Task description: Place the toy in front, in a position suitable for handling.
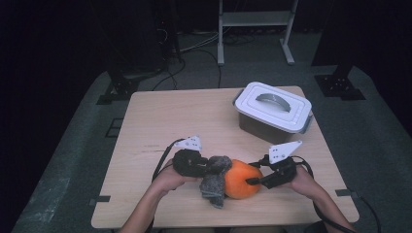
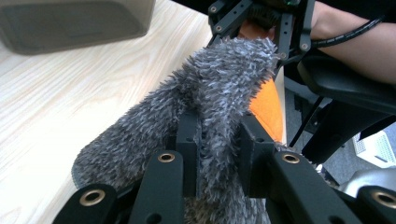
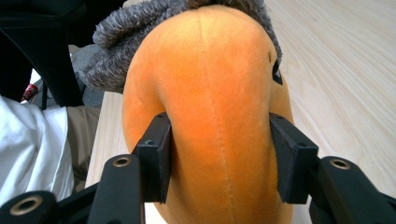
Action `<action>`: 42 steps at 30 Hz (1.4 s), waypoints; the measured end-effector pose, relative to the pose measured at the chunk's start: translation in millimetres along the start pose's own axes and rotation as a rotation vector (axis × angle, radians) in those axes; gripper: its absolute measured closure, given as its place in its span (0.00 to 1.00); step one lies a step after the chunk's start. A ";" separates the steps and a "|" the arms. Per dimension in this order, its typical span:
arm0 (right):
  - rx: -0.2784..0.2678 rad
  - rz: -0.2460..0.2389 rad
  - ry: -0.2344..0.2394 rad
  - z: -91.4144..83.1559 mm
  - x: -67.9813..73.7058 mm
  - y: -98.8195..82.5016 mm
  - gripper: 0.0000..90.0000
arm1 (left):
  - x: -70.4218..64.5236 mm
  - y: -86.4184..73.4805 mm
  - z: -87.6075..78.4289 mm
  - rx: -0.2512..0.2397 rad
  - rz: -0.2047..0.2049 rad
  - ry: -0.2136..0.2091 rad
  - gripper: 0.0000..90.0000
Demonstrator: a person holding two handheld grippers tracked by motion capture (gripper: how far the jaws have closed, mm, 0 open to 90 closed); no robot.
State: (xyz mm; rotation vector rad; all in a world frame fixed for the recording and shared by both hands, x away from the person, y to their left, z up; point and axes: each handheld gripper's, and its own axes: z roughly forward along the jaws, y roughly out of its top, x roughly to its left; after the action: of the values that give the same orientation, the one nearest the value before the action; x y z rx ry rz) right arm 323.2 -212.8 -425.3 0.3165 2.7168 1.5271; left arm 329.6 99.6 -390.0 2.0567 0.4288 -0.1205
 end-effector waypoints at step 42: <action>-0.044 -0.006 0.006 29.3 15.0 47.1 0.59 | -13.5 26.4 -22.3 -0.045 0.062 0.023 0.81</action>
State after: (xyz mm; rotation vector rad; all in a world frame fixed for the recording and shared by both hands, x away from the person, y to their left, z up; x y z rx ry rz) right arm 319.7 -161.6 -399.4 0.3024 2.6822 1.5858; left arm 324.2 103.6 -353.5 2.0266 0.3787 -0.0494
